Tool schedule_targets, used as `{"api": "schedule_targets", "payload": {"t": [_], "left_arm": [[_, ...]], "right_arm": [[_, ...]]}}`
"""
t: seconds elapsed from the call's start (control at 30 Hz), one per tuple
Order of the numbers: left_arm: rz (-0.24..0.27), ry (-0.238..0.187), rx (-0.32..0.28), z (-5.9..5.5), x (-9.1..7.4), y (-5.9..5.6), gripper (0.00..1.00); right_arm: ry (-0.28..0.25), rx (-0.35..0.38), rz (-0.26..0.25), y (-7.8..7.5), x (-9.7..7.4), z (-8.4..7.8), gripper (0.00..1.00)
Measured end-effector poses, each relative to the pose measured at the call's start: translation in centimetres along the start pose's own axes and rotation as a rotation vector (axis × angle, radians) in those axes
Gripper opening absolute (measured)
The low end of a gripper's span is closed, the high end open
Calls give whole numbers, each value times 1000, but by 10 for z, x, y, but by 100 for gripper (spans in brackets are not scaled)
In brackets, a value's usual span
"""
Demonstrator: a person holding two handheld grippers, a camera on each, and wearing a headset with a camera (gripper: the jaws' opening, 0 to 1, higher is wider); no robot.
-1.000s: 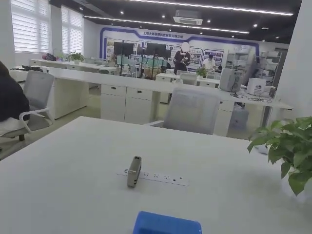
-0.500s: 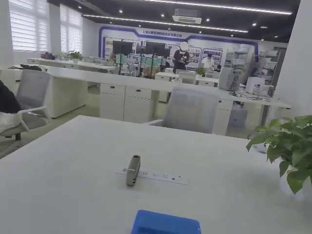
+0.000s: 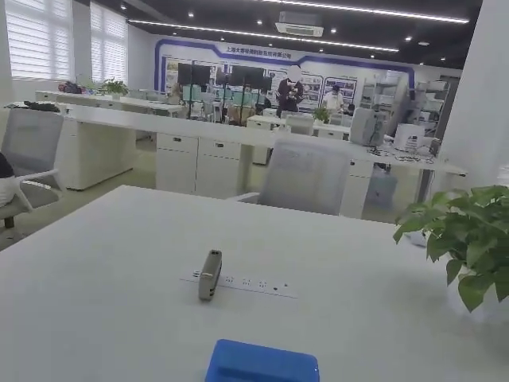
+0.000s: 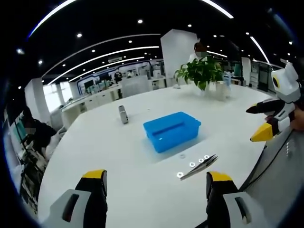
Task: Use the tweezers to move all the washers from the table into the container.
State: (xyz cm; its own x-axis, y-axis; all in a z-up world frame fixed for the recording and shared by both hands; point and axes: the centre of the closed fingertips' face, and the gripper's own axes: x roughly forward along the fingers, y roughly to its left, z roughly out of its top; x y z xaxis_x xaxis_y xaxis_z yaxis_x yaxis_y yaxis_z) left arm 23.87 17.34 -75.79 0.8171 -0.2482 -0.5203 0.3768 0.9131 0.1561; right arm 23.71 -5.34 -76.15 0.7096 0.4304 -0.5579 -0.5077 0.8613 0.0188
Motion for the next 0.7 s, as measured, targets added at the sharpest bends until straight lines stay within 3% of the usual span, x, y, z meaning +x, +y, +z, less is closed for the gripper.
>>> {"api": "schedule_targets", "payload": {"t": [0.23, 0.37, 0.43, 0.53, 0.7], "left_arm": [[-98, 51, 56, 1, 5, -12, 75], [-158, 86, 108, 0, 11, -19, 62], [-213, 112, 145, -2, 15, -25, 54], [-303, 143, 207, -5, 24, -37, 36], [-354, 210, 287, -18, 42, -43, 23]], "right_arm": [[0, 7, -7, -2, 0, 0, 96], [2, 10, -11, -4, 0, 0, 96], [4, 11, -11, -4, 0, 0, 95], [6, 11, -14, -4, 0, -1, 95], [14, 11, -20, -6, 0, -2, 95]]}}
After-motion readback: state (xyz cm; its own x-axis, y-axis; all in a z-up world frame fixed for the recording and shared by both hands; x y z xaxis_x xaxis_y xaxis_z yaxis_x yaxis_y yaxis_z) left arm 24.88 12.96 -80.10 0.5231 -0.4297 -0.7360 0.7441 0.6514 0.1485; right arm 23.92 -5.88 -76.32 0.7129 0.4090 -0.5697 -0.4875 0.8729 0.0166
